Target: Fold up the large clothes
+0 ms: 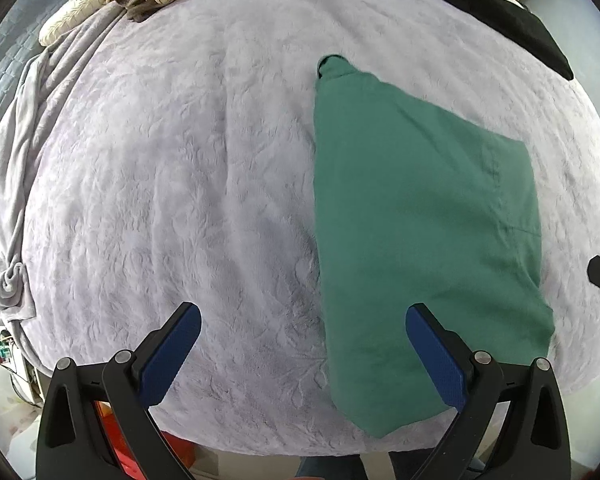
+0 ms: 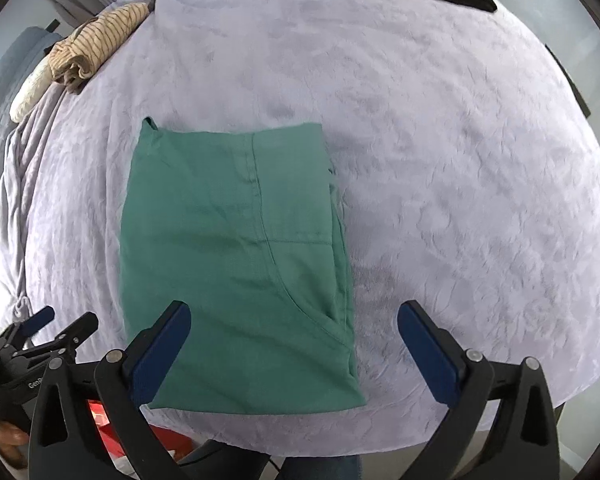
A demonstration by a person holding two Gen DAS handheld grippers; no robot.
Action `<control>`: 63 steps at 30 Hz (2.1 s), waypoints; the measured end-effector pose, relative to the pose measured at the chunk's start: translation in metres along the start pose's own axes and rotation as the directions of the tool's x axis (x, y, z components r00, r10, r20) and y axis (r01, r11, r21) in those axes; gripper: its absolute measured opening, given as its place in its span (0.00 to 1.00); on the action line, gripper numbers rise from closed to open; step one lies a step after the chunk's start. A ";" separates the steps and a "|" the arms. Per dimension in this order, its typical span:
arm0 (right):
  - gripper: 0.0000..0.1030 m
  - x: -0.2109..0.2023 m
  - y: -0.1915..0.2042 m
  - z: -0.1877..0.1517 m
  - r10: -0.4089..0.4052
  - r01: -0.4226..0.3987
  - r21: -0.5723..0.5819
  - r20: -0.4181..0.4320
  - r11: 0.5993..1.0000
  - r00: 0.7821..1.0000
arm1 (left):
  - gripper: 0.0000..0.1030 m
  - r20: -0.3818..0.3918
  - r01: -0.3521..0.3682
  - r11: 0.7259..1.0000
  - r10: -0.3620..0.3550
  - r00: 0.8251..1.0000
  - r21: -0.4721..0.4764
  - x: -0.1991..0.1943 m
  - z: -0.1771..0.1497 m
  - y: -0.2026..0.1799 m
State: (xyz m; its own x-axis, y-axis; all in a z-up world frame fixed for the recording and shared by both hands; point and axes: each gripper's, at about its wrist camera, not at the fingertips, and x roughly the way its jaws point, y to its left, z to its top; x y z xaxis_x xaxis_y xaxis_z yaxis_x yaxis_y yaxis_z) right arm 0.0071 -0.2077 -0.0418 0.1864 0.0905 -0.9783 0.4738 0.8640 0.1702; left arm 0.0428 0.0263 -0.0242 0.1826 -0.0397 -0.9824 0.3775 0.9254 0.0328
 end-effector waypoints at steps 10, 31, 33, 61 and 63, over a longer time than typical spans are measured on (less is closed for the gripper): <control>1.00 -0.013 0.009 0.001 -0.057 0.057 -0.011 0.005 0.998 0.998 | 1.00 0.040 -0.041 0.998 0.039 0.998 0.042 -0.014 0.001 -0.011; 1.00 -0.015 0.011 0.001 -0.091 0.091 -0.024 0.005 0.996 0.996 | 1.00 0.043 -0.045 0.998 0.043 0.998 0.035 -0.018 0.008 -0.011; 1.00 -0.015 0.011 0.002 -0.091 0.091 -0.024 0.005 0.996 0.996 | 1.00 0.044 -0.042 0.998 0.041 0.998 0.036 -0.019 0.008 -0.011; 1.00 -0.014 0.012 0.003 -0.092 0.092 -0.028 -0.001 0.995 0.996 | 1.00 0.042 -0.038 0.999 0.037 0.998 0.036 -0.019 0.008 -0.012; 1.00 -0.014 0.012 0.003 -0.092 0.092 -0.028 -0.001 0.995 0.996 | 1.00 0.043 -0.038 0.999 0.036 0.998 0.035 -0.019 0.008 -0.012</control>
State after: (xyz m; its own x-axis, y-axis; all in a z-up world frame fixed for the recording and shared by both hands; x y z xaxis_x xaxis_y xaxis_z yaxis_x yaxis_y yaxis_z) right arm 0.0129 -0.2001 -0.0253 0.1408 0.0109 -0.9900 0.4651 0.8820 0.0759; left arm 0.0423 0.0124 -0.0046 0.2351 -0.0222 -0.9717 0.4020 0.9124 0.0764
